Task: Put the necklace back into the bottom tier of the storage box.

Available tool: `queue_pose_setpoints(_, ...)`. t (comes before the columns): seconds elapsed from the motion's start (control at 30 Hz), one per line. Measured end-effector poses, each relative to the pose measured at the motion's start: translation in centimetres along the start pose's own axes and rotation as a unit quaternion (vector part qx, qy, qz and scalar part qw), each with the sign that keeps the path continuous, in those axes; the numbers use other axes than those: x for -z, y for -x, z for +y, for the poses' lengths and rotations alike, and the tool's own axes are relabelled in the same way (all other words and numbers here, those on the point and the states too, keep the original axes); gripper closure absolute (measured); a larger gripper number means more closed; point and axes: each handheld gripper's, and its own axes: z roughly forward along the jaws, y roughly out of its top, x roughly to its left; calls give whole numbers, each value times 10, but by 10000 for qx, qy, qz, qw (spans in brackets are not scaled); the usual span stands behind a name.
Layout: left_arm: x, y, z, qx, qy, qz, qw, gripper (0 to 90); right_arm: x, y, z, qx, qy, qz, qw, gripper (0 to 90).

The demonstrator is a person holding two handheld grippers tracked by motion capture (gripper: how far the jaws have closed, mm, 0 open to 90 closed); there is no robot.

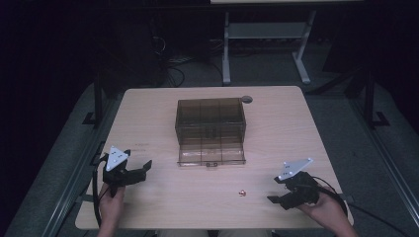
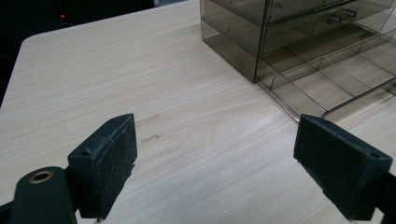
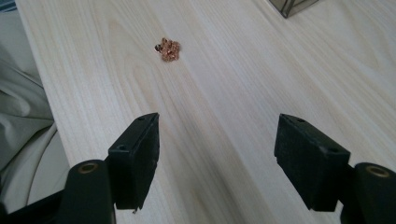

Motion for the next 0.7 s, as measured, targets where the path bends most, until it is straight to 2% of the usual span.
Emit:
queue_pose_setpoints(0.43, 0, 0, 0, 7, -8, -5, 10000, 131, -3, -4, 17, 170, -76, 74, 9998, 308)
queue_pose_setpoints(0.7, 1, -1, 0, 6, 10, -4, 10000, 130, -11, -10, 33, 392, -126, 160, 9990, 308)
